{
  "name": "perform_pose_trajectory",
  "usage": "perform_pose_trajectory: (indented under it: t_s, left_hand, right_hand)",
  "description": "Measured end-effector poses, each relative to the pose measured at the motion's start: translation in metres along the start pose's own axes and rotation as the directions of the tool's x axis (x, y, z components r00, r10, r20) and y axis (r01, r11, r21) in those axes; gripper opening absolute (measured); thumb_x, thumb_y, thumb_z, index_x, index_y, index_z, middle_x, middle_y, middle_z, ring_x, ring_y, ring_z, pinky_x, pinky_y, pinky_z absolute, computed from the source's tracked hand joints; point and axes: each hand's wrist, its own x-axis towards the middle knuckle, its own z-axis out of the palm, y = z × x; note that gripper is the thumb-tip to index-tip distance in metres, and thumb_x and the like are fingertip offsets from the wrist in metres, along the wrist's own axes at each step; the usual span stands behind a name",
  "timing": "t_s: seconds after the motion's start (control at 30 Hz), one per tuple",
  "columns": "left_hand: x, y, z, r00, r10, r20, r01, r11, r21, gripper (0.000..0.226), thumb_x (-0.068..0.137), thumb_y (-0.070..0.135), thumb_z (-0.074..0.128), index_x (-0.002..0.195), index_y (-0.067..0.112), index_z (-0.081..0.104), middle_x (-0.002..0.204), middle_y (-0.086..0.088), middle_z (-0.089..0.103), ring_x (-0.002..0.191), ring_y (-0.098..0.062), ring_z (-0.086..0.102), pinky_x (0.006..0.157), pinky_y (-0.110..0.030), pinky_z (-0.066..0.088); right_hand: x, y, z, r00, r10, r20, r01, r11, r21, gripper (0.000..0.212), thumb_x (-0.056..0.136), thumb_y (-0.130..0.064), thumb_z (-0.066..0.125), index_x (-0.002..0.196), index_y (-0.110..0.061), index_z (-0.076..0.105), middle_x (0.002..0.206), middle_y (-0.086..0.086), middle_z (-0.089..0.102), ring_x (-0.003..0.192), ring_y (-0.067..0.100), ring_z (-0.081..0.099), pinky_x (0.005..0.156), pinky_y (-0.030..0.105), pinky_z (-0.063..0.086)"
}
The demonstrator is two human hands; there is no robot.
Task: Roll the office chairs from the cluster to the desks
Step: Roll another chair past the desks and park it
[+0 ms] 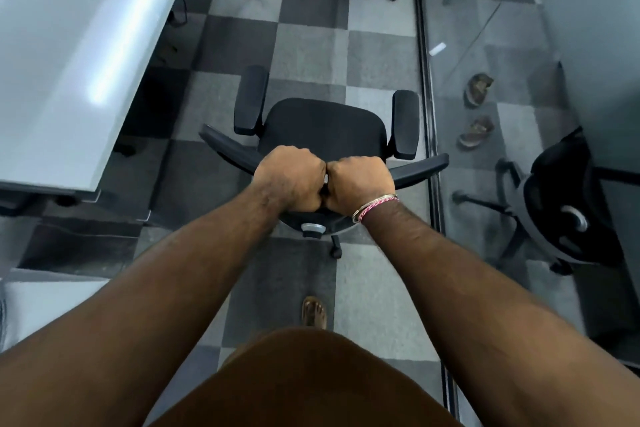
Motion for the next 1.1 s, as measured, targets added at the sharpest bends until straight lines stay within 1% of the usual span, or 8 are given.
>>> perform_pose_trajectory:
  t_s: [0.23, 0.37, 0.47, 0.6, 0.7, 0.83, 0.97, 1.1]
  left_hand:
    - [0.128, -0.095, -0.019, 1.0, -0.017, 0.0, 0.017, 1.0, -0.002, 0.027, 0.081, 0.05, 0.052, 0.07, 0.026, 0.061, 0.064, 0.008, 0.062, 0.054, -0.02, 0.059, 0.057, -0.036, 0.057]
    - [0.202, -0.162, -0.027, 0.999, -0.043, -0.023, 0.043, 0.999, 0.003, 0.029, 0.082, 0.051, 0.053, 0.07, 0.026, 0.061, 0.062, 0.008, 0.059, 0.053, -0.019, 0.057, 0.057, -0.035, 0.056]
    - [0.244, -0.205, -0.034, 0.999, -0.045, -0.029, 0.044, 0.999, -0.009, 0.026, 0.082, 0.047, 0.054, 0.069, 0.026, 0.058, 0.062, 0.007, 0.058, 0.053, -0.019, 0.057, 0.057, -0.035, 0.057]
    - [0.305, -0.271, -0.047, 0.998, -0.058, -0.027, 0.057, 0.998, -0.017, 0.03, 0.084, 0.045, 0.054, 0.062, 0.025, 0.049, 0.059, 0.007, 0.056, 0.05, -0.019, 0.055, 0.056, -0.035, 0.056]
    - [0.353, -0.319, -0.056, 0.998, -0.064, -0.016, 0.063, 0.998, -0.025, 0.033, 0.087, 0.045, 0.055, 0.061, 0.025, 0.047, 0.058, 0.008, 0.054, 0.05, -0.017, 0.054, 0.057, -0.034, 0.055]
    - [0.397, -0.363, -0.065, 0.997, -0.083, -0.006, 0.083, 0.996, -0.033, 0.033, 0.087, 0.044, 0.057, 0.061, 0.025, 0.048, 0.057, 0.009, 0.054, 0.05, -0.015, 0.053, 0.055, -0.032, 0.051]
    - [0.457, -0.412, -0.074, 0.988, -0.153, 0.01, 0.154, 0.987, -0.042, 0.028, 0.084, 0.044, 0.056, 0.065, 0.025, 0.057, 0.058, 0.009, 0.054, 0.05, -0.015, 0.053, 0.055, -0.031, 0.052]
    - [0.521, -0.455, -0.081, 0.964, -0.266, 0.019, 0.266, 0.962, -0.061, 0.029, 0.083, 0.047, 0.06, 0.065, 0.025, 0.056, 0.058, 0.009, 0.056, 0.048, -0.014, 0.051, 0.053, -0.031, 0.046]
  right_hand:
    - [0.154, 0.06, -0.01, 0.999, -0.036, -0.005, 0.036, 0.999, -0.002, 0.024, 0.077, -0.045, 0.058, 0.067, -0.024, 0.053, 0.064, -0.005, 0.06, 0.057, 0.025, 0.06, 0.053, 0.028, 0.041]
    - [0.256, 0.087, -0.017, 0.999, -0.049, -0.002, 0.049, 0.999, -0.023, 0.021, 0.078, -0.045, 0.057, 0.072, -0.025, 0.06, 0.065, -0.006, 0.06, 0.054, 0.025, 0.053, 0.053, 0.029, 0.04]
    - [0.319, 0.1, -0.022, 0.999, -0.052, -0.005, 0.052, 0.999, -0.01, 0.019, 0.076, -0.044, 0.057, 0.073, -0.025, 0.061, 0.066, -0.005, 0.062, 0.056, 0.025, 0.057, 0.055, 0.03, 0.045]
    - [0.411, 0.117, -0.034, 0.998, -0.065, 0.011, 0.065, 0.998, 0.001, 0.019, 0.076, -0.043, 0.058, 0.07, -0.025, 0.058, 0.066, -0.004, 0.062, 0.055, 0.025, 0.054, 0.054, 0.029, 0.04]
    - [0.481, 0.133, -0.037, 0.996, -0.088, 0.005, 0.088, 0.996, 0.004, 0.02, 0.075, -0.043, 0.057, 0.069, -0.024, 0.058, 0.065, -0.004, 0.062, 0.054, 0.024, 0.051, 0.053, 0.028, 0.039]
    - [0.547, 0.15, -0.04, 0.992, -0.128, -0.016, 0.128, 0.992, 0.004, 0.021, 0.075, -0.044, 0.057, 0.069, -0.024, 0.059, 0.064, -0.003, 0.061, 0.054, 0.025, 0.057, 0.052, 0.028, 0.04]
    - [0.63, 0.177, -0.046, 0.979, -0.2, -0.029, 0.199, 0.979, -0.04, 0.019, 0.075, -0.042, 0.057, 0.067, -0.024, 0.054, 0.064, -0.004, 0.06, 0.051, 0.022, 0.045, 0.052, 0.026, 0.037]
    - [0.715, 0.207, -0.05, 0.954, -0.297, -0.038, 0.292, 0.952, -0.092, 0.027, 0.078, -0.044, 0.059, 0.063, -0.024, 0.049, 0.057, -0.008, 0.049, 0.047, 0.019, 0.045, 0.049, 0.025, 0.035]
